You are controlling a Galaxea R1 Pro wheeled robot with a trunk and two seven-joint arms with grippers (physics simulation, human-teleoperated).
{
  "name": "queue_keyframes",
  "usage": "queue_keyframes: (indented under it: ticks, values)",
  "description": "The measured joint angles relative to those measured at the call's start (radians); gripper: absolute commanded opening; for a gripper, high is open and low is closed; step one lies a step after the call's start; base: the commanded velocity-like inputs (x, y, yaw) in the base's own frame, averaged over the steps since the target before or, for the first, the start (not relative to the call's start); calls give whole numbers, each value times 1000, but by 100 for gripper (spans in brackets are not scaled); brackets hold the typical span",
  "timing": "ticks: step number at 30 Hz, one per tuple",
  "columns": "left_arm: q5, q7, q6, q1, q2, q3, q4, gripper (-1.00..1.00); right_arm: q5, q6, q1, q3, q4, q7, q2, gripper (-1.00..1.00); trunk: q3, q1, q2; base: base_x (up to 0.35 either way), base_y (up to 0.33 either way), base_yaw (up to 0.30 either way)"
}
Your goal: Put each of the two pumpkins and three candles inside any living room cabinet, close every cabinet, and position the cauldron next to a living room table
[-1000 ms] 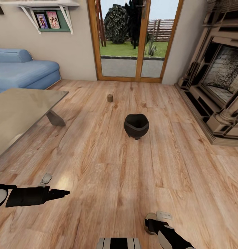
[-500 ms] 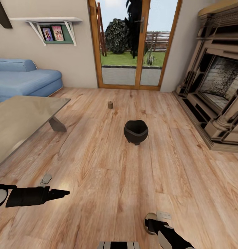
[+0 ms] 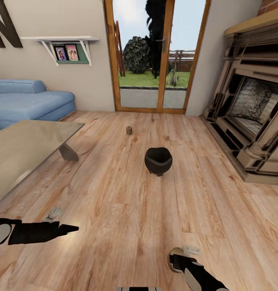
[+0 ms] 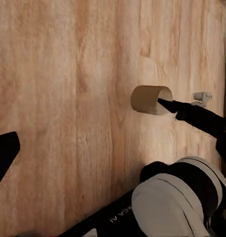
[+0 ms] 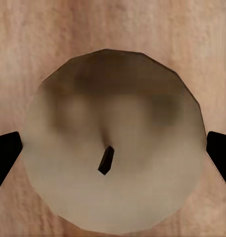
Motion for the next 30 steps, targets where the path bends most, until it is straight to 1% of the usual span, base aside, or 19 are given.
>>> queue_keyframes:
  ticks: [2, 3, 4, 6, 7, 8, 11, 13, 17, 23, 30]
  values:
    - [-4, 137, -3, -1, -29, 2, 7, 100, -7, -10, 0, -5, -1, 0, -2, -100, 8, -1, 0, 0, 0, 0]
    - [-3, 162, -3, -2, -37, 2, 7, 100, -10, -12, 0, -6, -1, 0, -1, -100, 12, -1, 1, 0, 0, 0]
    - [-4, 238, -5, -3, -63, 2, 7, 100, -11, -20, 0, -7, -2, 1, -1, -100, 15, -2, 1, 0, 0, 0]
    - [-20, 397, -6, -5, -135, 3, 6, 100, -12, -38, 0, -7, -2, 0, -1, -100, 23, -3, 1, 0, 0, 0]
    - [-25, 449, -6, -5, -159, 6, 4, 100, -13, -42, 0, -7, -2, 0, 0, -100, 27, -3, 2, 0, 0, 0]
    - [-26, 476, -6, -5, -170, 7, 4, 100, -12, -44, 0, -7, -2, 0, 0, -100, 31, -4, 2, 0, 0, 0]
    - [-26, 593, -5, -5, -230, 17, -1, 100, -11, -59, 0, -9, -3, 0, -3, -100, 43, -5, 3, 0, 0, 0]
    - [-27, 617, -5, -6, -244, 24, -2, 100, -12, -67, 0, -9, -3, -1, -6, -100, 50, -6, 3, 0, 0, 0]
    - [-27, 631, -5, -6, -254, 28, -3, 100, -14, -71, 0, -9, -2, -4, -8, -100, 66, -8, 4, 0, 0, 0]
    - [-26, 633, -4, -6, -255, 31, -6, 100, -14, -71, 0, -8, -2, -3, -3, -100, 89, -10, 5, 0, 0, 0]
    - [-25, 635, -4, -6, -256, 31, -11, 100, -13, -72, 0, -8, -2, 0, -6, -100, 116, -14, 7, 0, 0, 0]
